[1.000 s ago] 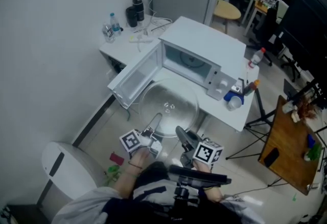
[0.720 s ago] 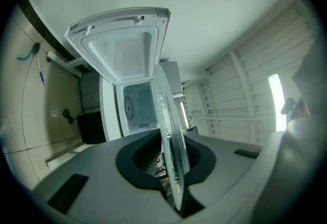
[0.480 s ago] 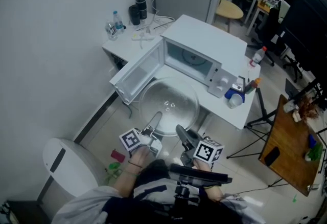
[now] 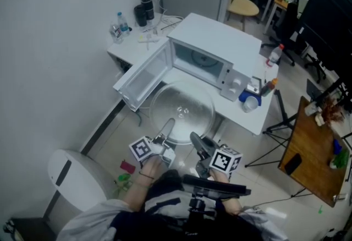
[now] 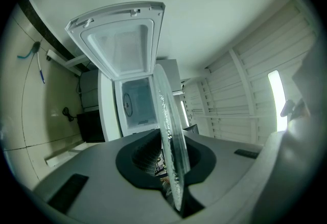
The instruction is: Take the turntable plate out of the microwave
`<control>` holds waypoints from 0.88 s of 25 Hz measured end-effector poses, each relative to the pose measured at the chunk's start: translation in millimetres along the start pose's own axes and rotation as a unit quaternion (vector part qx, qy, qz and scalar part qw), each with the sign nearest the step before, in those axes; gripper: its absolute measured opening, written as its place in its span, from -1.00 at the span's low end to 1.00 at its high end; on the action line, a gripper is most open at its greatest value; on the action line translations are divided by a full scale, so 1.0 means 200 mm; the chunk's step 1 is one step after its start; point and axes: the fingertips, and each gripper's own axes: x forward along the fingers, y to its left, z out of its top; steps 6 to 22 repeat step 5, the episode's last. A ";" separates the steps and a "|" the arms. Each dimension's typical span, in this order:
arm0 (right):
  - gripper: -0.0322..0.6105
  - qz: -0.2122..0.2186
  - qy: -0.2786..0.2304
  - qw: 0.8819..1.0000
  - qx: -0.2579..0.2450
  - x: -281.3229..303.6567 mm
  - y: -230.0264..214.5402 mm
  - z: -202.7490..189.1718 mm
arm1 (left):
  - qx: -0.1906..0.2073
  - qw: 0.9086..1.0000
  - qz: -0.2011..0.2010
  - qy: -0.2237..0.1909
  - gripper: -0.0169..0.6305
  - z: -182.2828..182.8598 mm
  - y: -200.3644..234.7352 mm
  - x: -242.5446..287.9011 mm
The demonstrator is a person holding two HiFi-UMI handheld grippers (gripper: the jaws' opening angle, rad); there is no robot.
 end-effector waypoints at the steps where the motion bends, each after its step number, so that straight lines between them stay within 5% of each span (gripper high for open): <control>1: -0.57 -0.002 0.003 1.000 -0.002 -0.01 0.00 0.00 | 0.001 1.000 -0.001 0.001 -0.88 -0.01 0.00 0.00; 22: -0.57 -0.008 0.005 1.000 -0.008 -0.05 0.00 0.04 | 0.003 1.000 -0.002 0.002 -0.88 -0.05 -0.01 0.03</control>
